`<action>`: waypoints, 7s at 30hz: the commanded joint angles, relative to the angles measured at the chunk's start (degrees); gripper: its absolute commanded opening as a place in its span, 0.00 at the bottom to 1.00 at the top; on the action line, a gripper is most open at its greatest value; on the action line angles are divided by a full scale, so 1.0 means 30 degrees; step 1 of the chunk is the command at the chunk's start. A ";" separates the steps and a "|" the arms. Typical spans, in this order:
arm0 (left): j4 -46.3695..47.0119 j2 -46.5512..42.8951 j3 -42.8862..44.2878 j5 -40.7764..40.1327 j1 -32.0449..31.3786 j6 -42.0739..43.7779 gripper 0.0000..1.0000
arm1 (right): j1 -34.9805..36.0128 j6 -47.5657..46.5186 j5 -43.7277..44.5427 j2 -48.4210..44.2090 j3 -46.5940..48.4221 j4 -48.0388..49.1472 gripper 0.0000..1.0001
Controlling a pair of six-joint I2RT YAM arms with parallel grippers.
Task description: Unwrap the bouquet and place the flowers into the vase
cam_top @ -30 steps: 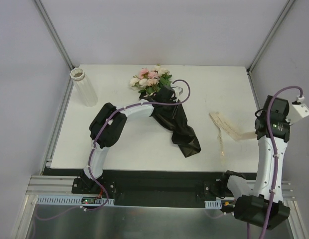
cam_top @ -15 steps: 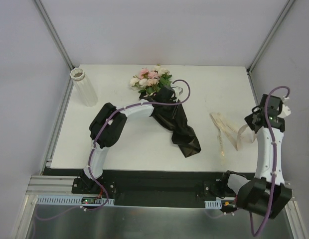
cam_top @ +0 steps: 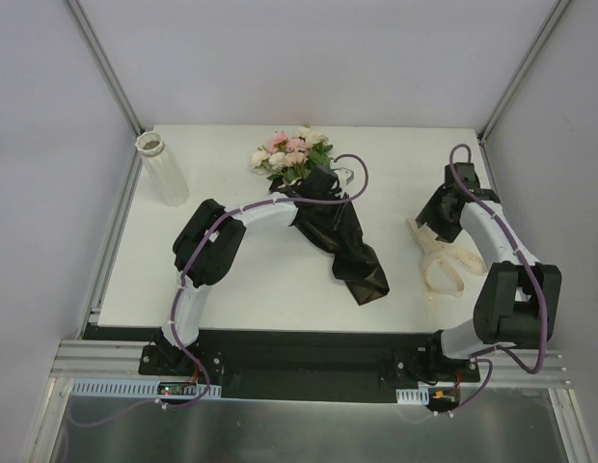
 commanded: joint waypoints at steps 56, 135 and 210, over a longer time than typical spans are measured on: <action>-0.5071 -1.5521 -0.4774 0.3974 0.4196 -0.4328 0.70 | 1.8572 -0.6250 0.9111 -0.7813 -0.4710 0.1406 0.86; -0.5013 -1.3742 -0.6360 1.0188 0.6397 -0.3189 0.71 | 0.2944 -0.3145 -1.1267 0.1830 -0.3913 1.1334 0.85; -0.1557 -0.8173 -0.8352 1.4200 0.6983 -0.7701 0.64 | 1.6913 1.2088 0.9587 0.1044 -0.0717 -0.7469 0.92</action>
